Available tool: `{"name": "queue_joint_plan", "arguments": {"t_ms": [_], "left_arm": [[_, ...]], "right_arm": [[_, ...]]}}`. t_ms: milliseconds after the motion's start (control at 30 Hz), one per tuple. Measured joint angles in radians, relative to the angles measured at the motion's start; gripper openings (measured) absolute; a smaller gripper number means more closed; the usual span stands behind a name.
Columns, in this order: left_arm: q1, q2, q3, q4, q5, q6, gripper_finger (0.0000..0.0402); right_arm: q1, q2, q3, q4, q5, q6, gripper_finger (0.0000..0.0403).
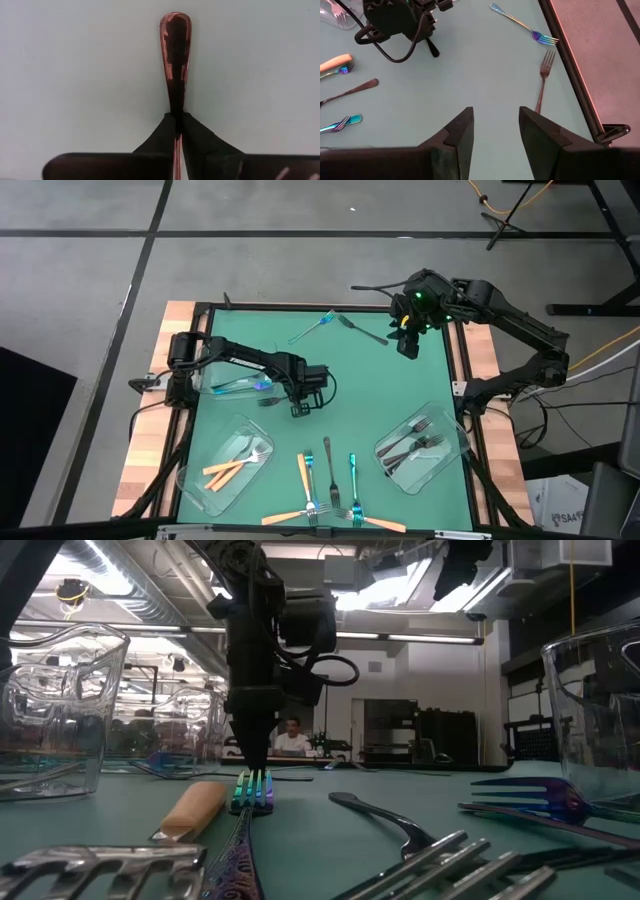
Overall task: Sort silverware by color (type)
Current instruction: Put the middle black fork into the bottom right transparent bin
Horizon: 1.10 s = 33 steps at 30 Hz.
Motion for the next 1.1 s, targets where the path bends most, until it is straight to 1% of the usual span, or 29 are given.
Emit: {"name": "queue_joint_plan", "arguments": {"t_ms": [200, 333, 467, 700, 1100], "left_arm": [[0.0, 0.0, 0.0, 0.002, 0.002, -0.005, 0.001], [0.002, 0.001, 0.0, 0.002, 0.031, -0.007, 0.001], [-0.001, 0.001, 0.002, 0.0, 0.035, -0.029, 0.001], [-0.006, 0.009, 0.065, 0.003, 0.058, -0.031, 0.001], [-0.006, 0.006, 0.149, 0.046, 0.053, -0.032, 0.001]], "right_arm": [[0.0, 0.0, 0.0, 0.0, 0.0, 0.0, 0.0144], [0.0, 0.0, 0.0, 0.0, 0.0, 0.0, 0.0144], [0.0, 0.0, 0.0, 0.0, 0.0, 0.0, 0.0144], [0.0, 0.0, 0.0, 0.0, 0.0, 0.0, 0.0144], [0.0, 0.0, 0.0, 0.0, 0.0, -0.002, 0.0144]]}}
